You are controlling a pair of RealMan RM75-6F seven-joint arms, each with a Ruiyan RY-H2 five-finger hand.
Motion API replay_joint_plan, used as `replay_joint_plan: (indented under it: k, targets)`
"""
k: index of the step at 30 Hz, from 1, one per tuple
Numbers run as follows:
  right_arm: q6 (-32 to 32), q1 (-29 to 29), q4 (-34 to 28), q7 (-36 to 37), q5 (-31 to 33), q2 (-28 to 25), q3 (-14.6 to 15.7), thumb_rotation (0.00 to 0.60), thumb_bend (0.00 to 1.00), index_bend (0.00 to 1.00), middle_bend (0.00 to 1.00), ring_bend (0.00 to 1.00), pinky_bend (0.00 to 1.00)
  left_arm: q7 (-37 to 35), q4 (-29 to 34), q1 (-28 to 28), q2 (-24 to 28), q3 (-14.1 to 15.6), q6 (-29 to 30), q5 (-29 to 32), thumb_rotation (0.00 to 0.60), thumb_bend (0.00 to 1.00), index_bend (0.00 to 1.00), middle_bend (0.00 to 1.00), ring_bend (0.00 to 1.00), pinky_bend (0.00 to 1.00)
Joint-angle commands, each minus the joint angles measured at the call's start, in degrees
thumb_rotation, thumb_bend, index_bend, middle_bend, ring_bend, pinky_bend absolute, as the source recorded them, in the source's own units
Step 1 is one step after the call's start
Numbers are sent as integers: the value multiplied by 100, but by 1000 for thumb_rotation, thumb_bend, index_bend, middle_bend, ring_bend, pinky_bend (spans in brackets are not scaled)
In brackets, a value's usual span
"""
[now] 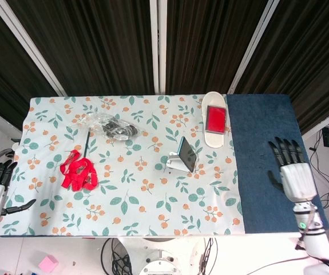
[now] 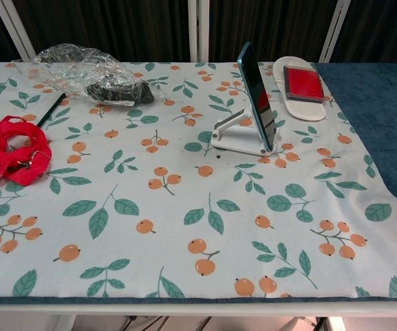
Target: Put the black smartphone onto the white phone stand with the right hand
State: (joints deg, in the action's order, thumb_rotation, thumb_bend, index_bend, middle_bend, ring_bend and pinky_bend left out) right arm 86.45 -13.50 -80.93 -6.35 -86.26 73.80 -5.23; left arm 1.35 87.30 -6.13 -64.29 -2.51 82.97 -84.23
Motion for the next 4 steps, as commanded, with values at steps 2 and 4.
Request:
replay_joint_plan:
  k: [2,4]
  targets:
    - [426,655,-495,-422,283,-577,299,600,239,0,0,0,0,80,60,-29,-26,-38,60,-52,298,20,49,46,48,174]
    - [484,721,-476,-450,242,-601,316,600,239,0,0,0,0,141,95,-46,-22,-46,60,-65,300,20,49,46,48,174]
